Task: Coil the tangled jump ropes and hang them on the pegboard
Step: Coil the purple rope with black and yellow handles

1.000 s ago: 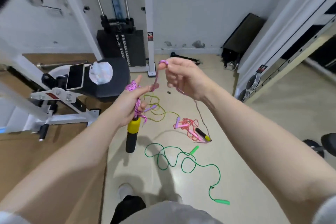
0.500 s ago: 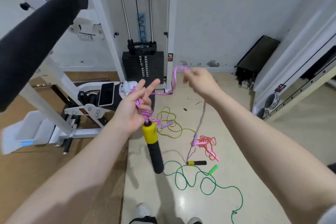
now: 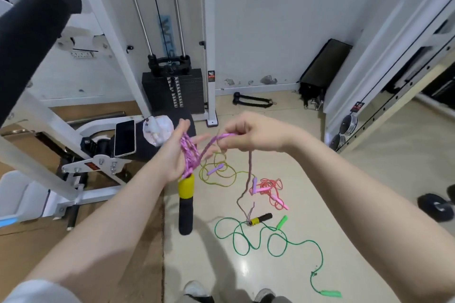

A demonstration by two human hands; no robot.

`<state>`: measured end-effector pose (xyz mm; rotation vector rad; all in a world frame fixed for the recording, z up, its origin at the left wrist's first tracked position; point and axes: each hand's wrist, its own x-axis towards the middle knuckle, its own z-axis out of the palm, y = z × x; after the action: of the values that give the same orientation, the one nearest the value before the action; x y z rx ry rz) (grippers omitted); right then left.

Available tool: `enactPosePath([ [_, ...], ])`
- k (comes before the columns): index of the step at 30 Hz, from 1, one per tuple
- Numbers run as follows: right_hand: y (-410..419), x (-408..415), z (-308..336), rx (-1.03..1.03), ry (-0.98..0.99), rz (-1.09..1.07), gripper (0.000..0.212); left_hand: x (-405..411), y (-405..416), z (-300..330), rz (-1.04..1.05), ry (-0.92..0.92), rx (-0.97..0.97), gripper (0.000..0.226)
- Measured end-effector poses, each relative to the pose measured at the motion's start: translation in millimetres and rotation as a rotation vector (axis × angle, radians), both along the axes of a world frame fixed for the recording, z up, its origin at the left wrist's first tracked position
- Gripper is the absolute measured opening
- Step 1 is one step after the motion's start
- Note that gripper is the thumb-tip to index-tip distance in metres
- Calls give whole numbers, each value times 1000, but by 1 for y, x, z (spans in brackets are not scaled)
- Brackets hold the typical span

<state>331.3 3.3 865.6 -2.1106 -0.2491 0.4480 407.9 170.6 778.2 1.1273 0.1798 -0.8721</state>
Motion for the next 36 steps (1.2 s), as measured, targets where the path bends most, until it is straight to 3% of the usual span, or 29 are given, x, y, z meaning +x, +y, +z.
enactPosePath([
  [2, -5, 9, 2, 134, -131, -216, 22, -16, -13, 12, -367, -33, 64, 79],
  [4, -17, 19, -9, 194, -236, -440, 19, -26, -25, 24, -570, -83, 3, 97],
  [6, -32, 22, -29, 182, -232, -569, 19, -26, -31, 32, -666, -96, -212, 96],
  [8, -38, 17, -55, 121, -127, -559, 26, -19, -30, 40, -751, -76, -487, 80],
  [10, -33, 6, -77, 13, 57, -459, 34, -10, -29, 46, -717, -130, -541, 68],
  [13, -19, -11, -82, -92, 410, -277, 31, 0, -35, 38, -407, -197, -281, 68],
  [15, -14, -20, -68, -81, 500, -179, 29, 6, -41, 21, -247, -179, -170, 53],
  [20, -40, -34, -22, 42, 274, -115, 10, 0, -59, -13, -307, -245, 130, 52],
  [23, -72, -43, -17, 247, 15, -384, 11, -14, -77, -5, -404, -305, 179, 57],
  [25, -93, -44, -23, 358, -80, -594, 13, -27, -89, 12, -603, -331, 189, 72],
  [27, -106, -41, -32, 290, -126, -660, 11, -39, -101, 30, -843, -347, 120, 80],
  [30, -116, -43, -46, 239, -45, -566, 15, -51, -117, 46, -1047, -330, -225, 57],
  [32, -118, -48, -55, 260, 87, -474, 27, -55, -127, 49, -917, -274, -406, 48],
  [36, -125, -60, -70, 107, 426, -318, 43, -55, -149, 41, -318, -230, -345, 50],
])
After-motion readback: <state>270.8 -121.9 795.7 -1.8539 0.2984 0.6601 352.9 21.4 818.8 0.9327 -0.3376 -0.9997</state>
